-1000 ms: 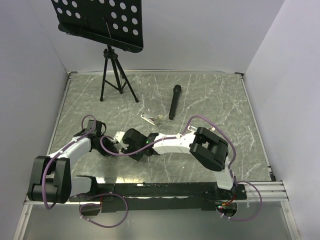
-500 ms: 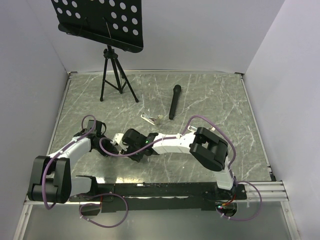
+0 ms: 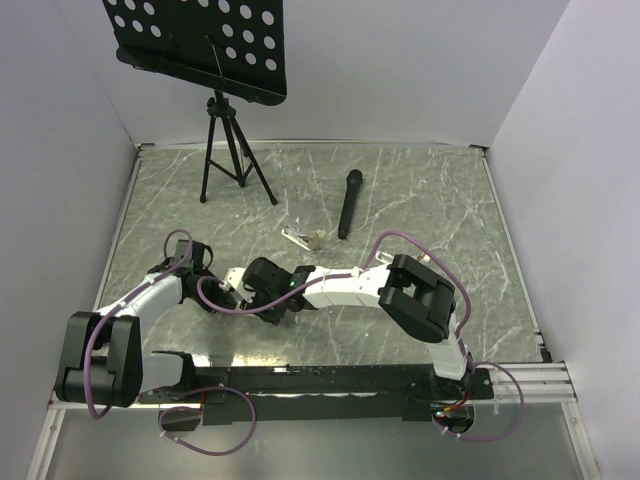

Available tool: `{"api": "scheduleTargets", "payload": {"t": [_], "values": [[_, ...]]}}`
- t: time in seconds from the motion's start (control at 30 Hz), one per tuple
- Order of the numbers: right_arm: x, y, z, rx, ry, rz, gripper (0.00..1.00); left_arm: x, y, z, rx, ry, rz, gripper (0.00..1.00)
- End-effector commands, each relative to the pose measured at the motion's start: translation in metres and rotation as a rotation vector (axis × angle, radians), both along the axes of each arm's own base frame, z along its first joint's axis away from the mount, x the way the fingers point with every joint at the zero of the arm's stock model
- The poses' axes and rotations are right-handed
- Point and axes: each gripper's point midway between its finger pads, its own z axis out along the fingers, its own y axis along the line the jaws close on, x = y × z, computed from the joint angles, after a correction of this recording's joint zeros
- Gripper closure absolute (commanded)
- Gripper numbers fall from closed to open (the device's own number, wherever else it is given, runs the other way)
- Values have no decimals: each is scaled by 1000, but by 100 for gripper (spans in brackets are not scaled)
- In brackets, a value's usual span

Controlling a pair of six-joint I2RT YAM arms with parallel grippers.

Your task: Unload the staples from the stapler

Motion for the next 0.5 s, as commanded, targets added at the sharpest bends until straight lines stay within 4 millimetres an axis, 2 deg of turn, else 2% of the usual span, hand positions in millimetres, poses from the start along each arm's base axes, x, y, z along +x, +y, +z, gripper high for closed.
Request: {"api": "scheduleTargets", "payload": {"t": [0.0, 0.47], "values": [[4, 15, 10, 56, -33, 15, 62, -3, -2, -5, 2, -2, -3, 94], [8, 18, 4, 49, -45, 1, 62, -8, -4, -11, -2, 19, -7, 95]]}}
